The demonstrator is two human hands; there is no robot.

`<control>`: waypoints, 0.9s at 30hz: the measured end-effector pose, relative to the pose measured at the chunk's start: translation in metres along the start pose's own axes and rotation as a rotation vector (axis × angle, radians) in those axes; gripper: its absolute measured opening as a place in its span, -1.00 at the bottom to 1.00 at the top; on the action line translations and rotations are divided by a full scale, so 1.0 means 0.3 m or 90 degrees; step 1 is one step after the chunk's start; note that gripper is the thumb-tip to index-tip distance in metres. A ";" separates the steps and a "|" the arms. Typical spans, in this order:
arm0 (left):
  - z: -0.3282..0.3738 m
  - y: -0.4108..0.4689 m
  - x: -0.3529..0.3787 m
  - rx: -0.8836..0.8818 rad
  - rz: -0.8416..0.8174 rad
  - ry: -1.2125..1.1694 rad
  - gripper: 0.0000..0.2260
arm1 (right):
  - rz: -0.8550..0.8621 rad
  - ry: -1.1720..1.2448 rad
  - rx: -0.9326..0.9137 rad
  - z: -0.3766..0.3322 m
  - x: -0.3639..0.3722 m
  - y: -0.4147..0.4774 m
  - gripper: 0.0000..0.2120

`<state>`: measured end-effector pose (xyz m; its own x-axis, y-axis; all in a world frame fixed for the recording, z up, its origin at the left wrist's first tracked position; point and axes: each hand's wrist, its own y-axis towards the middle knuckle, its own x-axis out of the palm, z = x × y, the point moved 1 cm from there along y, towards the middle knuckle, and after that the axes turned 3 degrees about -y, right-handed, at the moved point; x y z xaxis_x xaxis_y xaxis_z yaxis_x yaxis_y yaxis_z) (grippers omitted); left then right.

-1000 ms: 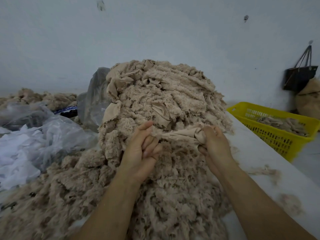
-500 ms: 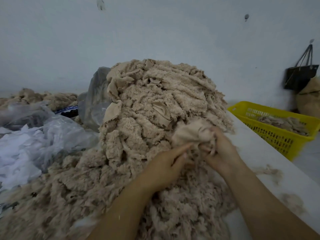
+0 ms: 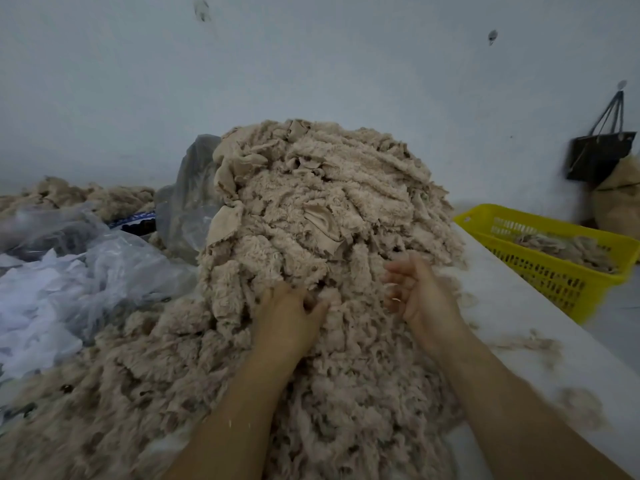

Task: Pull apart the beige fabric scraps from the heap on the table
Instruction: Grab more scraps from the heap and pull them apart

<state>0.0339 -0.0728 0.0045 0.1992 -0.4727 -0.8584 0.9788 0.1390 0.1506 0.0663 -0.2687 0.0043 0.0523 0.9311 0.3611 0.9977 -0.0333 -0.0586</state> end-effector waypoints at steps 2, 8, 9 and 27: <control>0.013 0.001 0.001 0.054 0.037 -0.121 -0.77 | -0.037 -0.179 -0.059 0.021 0.015 -0.008 -0.68; 0.049 -0.017 -0.022 -0.007 0.010 -0.680 -0.80 | -0.265 -0.559 -0.160 0.073 0.076 -0.040 -0.79; 0.051 -0.018 -0.023 -0.018 -0.011 -0.711 -0.81 | -0.266 -0.584 -0.160 0.079 0.079 -0.036 -0.87; 0.071 -0.027 0.023 -0.003 -0.259 -0.759 -0.34 | -0.210 0.179 0.055 -0.016 0.025 -0.027 -0.58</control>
<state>0.0285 -0.0956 0.0079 -0.1934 -0.9720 0.1336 0.9798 -0.1983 -0.0245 0.0587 -0.2631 0.0119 -0.2465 0.7511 0.6124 0.9564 0.2906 0.0286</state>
